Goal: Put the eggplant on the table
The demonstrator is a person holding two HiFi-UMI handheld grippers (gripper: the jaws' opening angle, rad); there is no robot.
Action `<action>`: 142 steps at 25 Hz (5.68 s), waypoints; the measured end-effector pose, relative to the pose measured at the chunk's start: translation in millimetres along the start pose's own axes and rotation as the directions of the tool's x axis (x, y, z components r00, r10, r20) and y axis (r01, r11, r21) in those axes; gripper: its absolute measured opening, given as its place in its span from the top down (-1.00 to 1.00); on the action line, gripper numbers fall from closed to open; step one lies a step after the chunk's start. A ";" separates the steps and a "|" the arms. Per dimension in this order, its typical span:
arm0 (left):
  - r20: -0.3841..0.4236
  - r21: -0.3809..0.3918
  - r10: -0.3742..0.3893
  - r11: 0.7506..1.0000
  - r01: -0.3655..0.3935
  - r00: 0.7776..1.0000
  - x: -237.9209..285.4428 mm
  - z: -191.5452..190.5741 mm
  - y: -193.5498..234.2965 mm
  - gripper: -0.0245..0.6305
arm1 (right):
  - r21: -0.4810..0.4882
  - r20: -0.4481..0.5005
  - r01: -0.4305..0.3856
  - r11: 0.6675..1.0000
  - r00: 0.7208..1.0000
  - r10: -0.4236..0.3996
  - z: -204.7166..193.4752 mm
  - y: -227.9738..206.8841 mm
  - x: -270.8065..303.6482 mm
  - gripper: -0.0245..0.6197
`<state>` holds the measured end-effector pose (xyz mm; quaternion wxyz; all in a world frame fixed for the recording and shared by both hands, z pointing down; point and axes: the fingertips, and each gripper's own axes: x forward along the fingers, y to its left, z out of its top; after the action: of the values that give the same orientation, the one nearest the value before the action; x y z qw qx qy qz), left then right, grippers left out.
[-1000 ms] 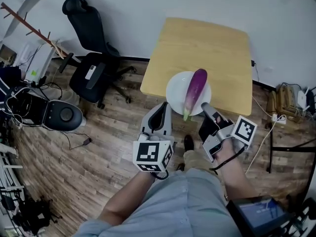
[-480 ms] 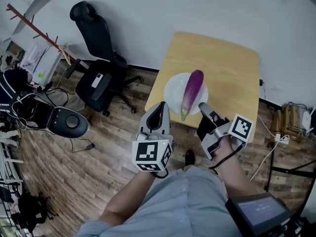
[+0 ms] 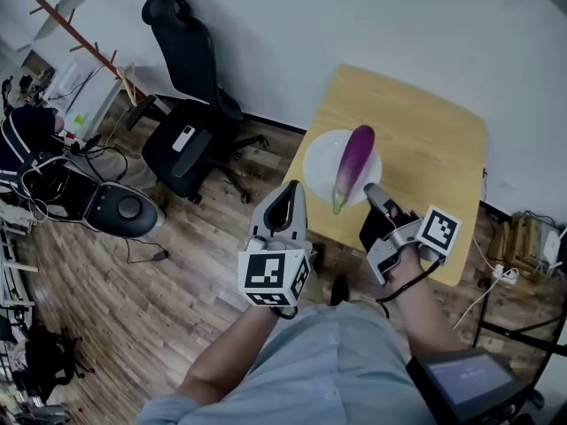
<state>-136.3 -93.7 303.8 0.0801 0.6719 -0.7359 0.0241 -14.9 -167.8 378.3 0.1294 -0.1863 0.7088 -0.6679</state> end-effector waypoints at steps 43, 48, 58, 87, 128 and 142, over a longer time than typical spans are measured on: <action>-0.408 -0.021 -0.441 0.880 0.475 0.800 220.4 -165.5 36.5 0.91 | 0.151 0.223 0.148 0.977 0.958 -0.180 43.6 -163.6 104.6 0.89; -0.465 -0.029 -0.469 0.856 0.516 0.751 231.0 -192.6 28.7 0.91 | 0.151 0.220 0.174 0.973 0.954 -0.204 47.6 -177.9 104.9 0.89; -0.517 -0.052 -0.489 0.838 0.544 0.703 237.3 -212.2 25.2 0.91 | 0.183 0.214 0.215 0.959 0.944 -0.252 47.2 -190.9 103.2 0.89; -0.541 -0.069 -0.507 0.822 0.565 0.671 250.6 -226.4 23.3 0.91 | 0.004 -0.049 0.514 0.858 0.857 -0.513 34.2 -209.5 108.7 0.64; 0.031 0.015 -0.313 0.950 0.313 0.949 117.8 74.3 -38.3 0.91 | -0.859 0.337 0.350 0.373 0.936 -0.101 63.7 114.8 56.2 0.92; 0.045 0.032 -0.348 0.938 0.346 0.937 125.4 81.0 -38.5 0.91 | -0.873 0.348 0.359 0.330 0.933 -0.096 62.6 120.8 65.4 0.92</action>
<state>-115.6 -232.4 240.0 0.0566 0.7925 -0.6073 0.0016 -57.5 -248.0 257.8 -0.0114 -0.4014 0.9055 -0.1375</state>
